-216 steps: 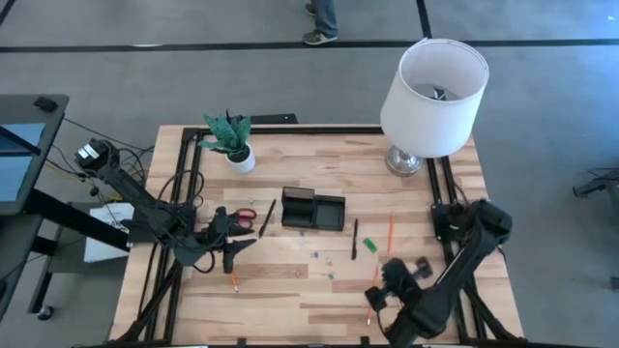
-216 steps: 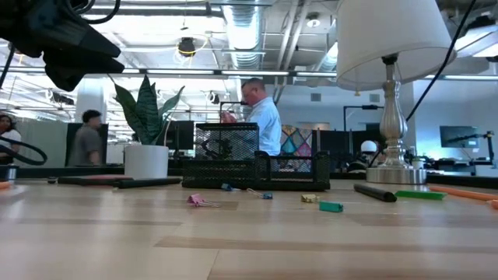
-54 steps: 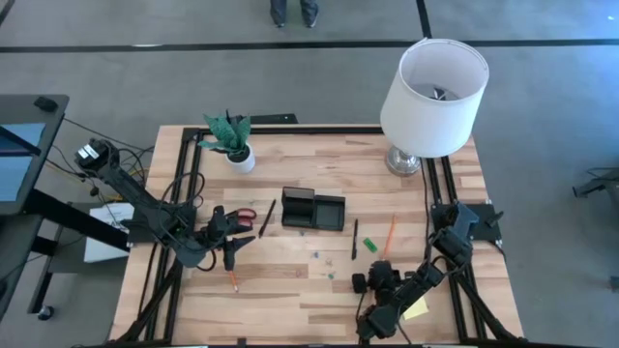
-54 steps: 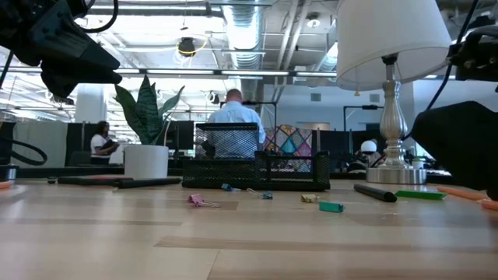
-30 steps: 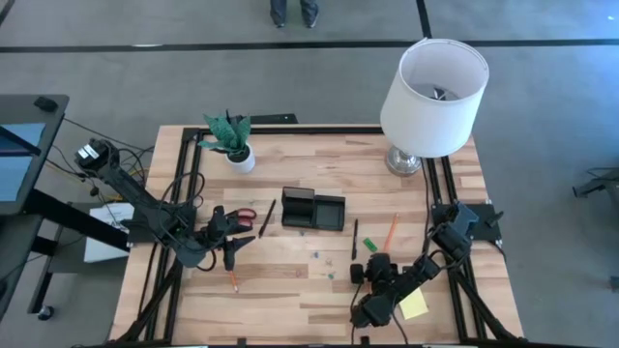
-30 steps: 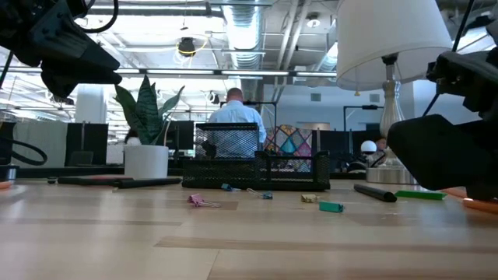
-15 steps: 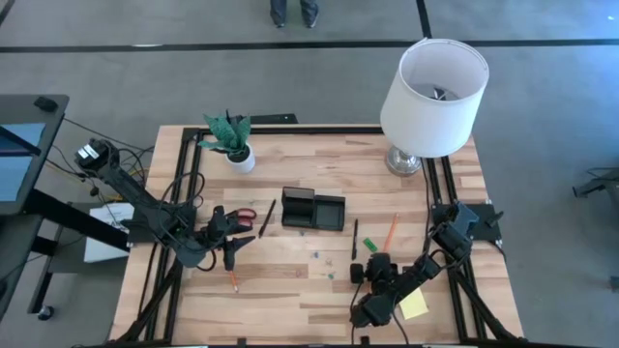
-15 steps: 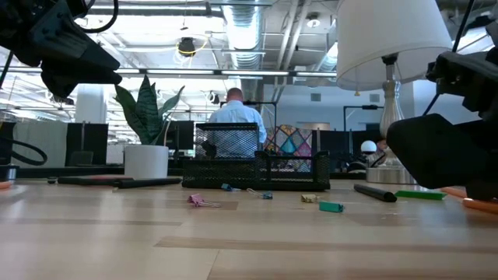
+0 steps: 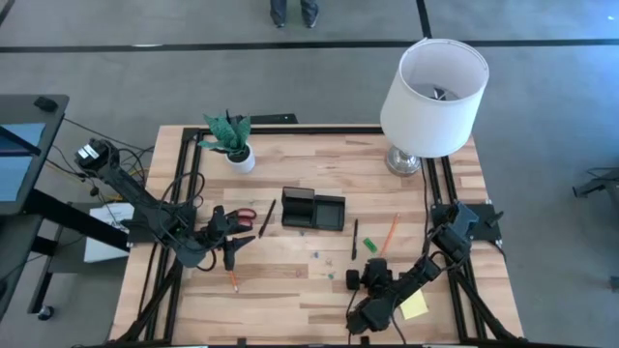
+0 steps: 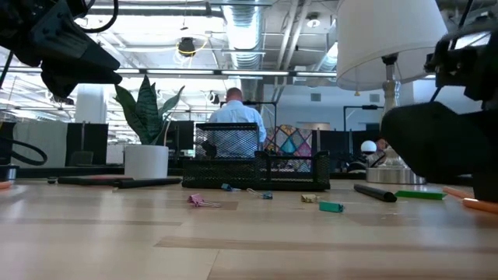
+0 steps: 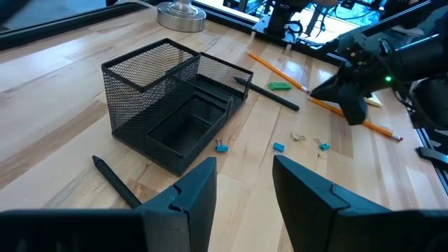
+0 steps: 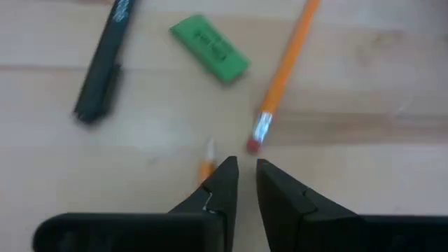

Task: Pick and place office supplies into organizer
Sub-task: Put the top right orange pencil into the black desk organizer

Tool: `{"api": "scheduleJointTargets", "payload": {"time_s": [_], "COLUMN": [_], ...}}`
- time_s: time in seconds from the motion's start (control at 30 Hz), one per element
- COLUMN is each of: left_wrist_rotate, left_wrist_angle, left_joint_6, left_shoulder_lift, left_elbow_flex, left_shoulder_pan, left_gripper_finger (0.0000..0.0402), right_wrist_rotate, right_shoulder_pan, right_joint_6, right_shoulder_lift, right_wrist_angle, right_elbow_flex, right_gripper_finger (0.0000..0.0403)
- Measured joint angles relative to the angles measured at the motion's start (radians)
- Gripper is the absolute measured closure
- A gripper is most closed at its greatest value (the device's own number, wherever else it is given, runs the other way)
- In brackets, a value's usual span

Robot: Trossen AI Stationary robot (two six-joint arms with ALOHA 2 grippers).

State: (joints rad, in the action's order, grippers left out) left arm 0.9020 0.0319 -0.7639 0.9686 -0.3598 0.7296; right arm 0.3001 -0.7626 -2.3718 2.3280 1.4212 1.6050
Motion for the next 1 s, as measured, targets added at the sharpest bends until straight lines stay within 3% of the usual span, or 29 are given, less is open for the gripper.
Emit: {"api": "scheduleJointTargets", "payload": {"time_s": [0.23, 1.0], "left_wrist_rotate": [0.000, -0.005], "left_wrist_angle": [0.000, -0.015], "left_joint_6": [0.000, 0.000], "left_shoulder_lift": [0.000, 0.000], "left_elbow_flex": [0.000, 0.000], "left_shoulder_pan": [0.000, 0.000], "left_gripper_finger": [0.0265, 0.0265], "right_wrist_rotate": [0.000, -0.017], "right_shoulder_pan": [-0.003, 0.017], "right_joint_6": [-0.002, -0.016], "right_shoulder_lift": [-0.003, -0.001], "right_wrist_angle": [-0.014, 0.039], "right_elbow_flex": [-0.015, -0.017], "right_gripper_finger": [0.0373, 0.0345]}}
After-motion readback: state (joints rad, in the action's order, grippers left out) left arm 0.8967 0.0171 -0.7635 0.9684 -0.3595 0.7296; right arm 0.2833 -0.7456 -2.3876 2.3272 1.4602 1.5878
